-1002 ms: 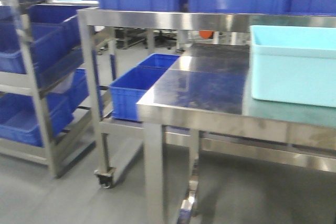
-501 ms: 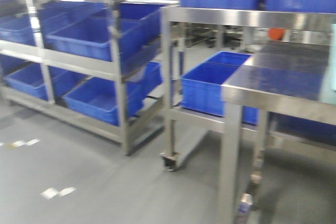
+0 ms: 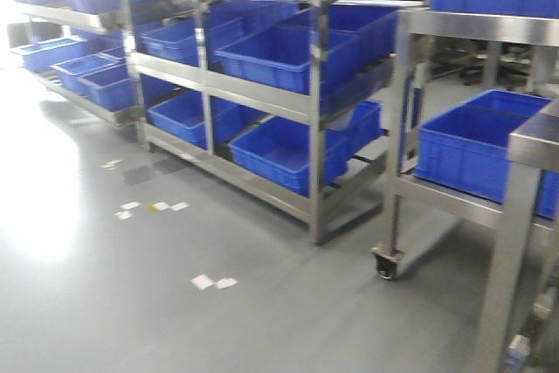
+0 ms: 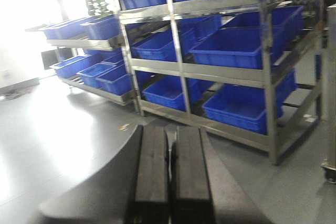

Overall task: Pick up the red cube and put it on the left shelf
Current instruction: 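Drive the base away from the table while holding the red cube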

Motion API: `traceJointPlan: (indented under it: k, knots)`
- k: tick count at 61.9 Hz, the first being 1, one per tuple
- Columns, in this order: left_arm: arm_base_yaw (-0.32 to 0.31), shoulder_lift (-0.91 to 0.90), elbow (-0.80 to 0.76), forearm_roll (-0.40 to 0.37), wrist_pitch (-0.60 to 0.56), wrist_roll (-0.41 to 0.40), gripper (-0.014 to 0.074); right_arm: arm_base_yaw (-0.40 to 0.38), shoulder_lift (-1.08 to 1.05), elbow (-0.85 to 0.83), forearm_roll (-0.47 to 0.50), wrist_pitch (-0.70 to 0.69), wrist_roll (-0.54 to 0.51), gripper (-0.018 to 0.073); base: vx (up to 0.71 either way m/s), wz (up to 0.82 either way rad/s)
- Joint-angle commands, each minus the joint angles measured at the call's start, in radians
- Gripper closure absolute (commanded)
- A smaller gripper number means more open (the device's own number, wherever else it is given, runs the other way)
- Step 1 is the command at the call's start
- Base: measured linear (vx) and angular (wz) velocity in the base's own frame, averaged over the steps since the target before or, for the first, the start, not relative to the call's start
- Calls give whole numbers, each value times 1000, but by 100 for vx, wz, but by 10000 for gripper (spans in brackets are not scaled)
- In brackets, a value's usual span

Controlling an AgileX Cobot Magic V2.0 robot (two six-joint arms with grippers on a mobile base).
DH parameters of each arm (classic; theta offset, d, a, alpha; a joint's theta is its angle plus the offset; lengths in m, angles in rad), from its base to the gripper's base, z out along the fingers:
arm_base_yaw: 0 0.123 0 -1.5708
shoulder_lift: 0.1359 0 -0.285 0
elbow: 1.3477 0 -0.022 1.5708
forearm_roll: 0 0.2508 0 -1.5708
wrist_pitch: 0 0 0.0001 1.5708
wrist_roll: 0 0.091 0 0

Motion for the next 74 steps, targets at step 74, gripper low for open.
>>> traceJointPlan:
  k: [74]
  knots:
    - [-5,0,22,-5,-90,1,491,-7,-2,-28,-3,-84,-6,501,-8,28]
